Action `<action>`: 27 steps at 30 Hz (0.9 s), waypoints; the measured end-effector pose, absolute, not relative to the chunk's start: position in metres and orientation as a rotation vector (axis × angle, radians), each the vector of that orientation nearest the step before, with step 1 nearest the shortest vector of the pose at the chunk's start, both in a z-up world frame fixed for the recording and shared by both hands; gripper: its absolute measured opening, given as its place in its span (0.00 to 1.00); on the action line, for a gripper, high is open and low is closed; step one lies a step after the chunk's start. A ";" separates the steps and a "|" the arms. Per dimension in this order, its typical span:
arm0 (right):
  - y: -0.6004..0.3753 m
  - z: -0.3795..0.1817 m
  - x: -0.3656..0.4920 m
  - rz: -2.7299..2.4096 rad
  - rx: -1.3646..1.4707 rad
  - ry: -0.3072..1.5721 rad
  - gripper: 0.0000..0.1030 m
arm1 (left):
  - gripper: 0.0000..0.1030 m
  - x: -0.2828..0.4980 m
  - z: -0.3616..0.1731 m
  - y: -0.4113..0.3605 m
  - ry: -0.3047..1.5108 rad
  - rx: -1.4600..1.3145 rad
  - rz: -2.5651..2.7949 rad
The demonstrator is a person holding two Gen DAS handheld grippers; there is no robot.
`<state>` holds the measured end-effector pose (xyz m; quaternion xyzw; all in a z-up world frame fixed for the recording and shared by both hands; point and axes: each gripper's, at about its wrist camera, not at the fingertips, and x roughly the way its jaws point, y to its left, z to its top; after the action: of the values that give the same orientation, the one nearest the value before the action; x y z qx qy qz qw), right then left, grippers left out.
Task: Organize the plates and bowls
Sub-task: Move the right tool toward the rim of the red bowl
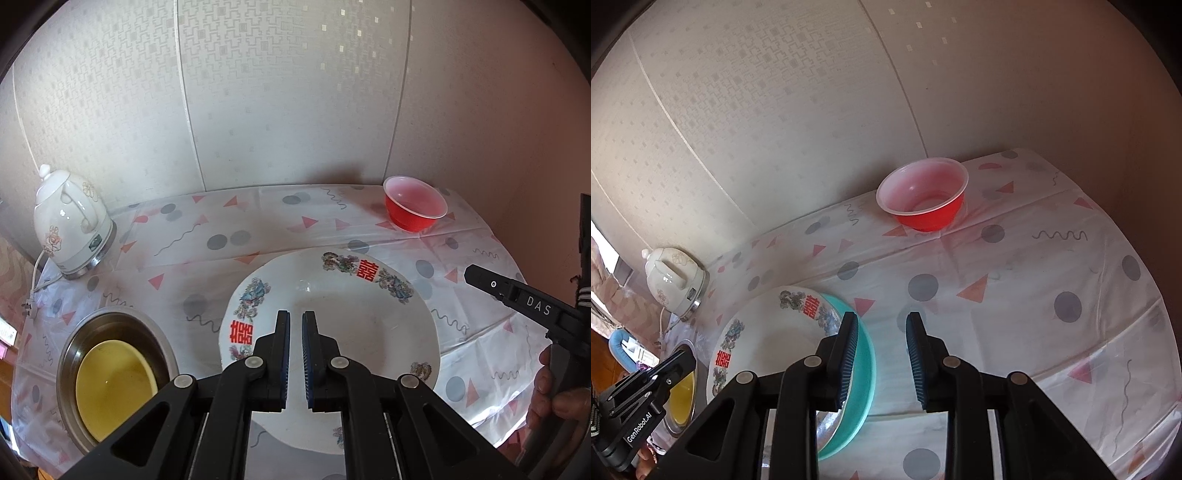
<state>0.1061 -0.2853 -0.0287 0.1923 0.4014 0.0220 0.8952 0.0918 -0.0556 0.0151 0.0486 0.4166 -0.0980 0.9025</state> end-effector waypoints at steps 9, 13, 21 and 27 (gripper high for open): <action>-0.297 -0.032 0.108 0.017 0.396 0.844 0.29 | 0.07 0.100 0.011 -0.072 0.869 0.118 -0.224; -0.299 -0.035 0.108 -0.003 0.371 0.854 0.29 | 0.07 0.106 0.007 -0.079 0.873 0.123 -0.228; -0.309 -0.044 0.115 -0.027 0.383 0.887 0.29 | 0.07 0.130 -0.002 -0.083 0.935 0.076 -0.247; -0.325 -0.047 0.127 -0.049 0.432 0.892 0.29 | 0.07 0.151 0.000 -0.090 0.956 0.052 -0.276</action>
<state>0.1268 -0.3248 -0.0466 0.2071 0.4281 -0.0237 0.8794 0.1515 -0.0901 0.0002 0.0250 0.4584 -0.1322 0.8785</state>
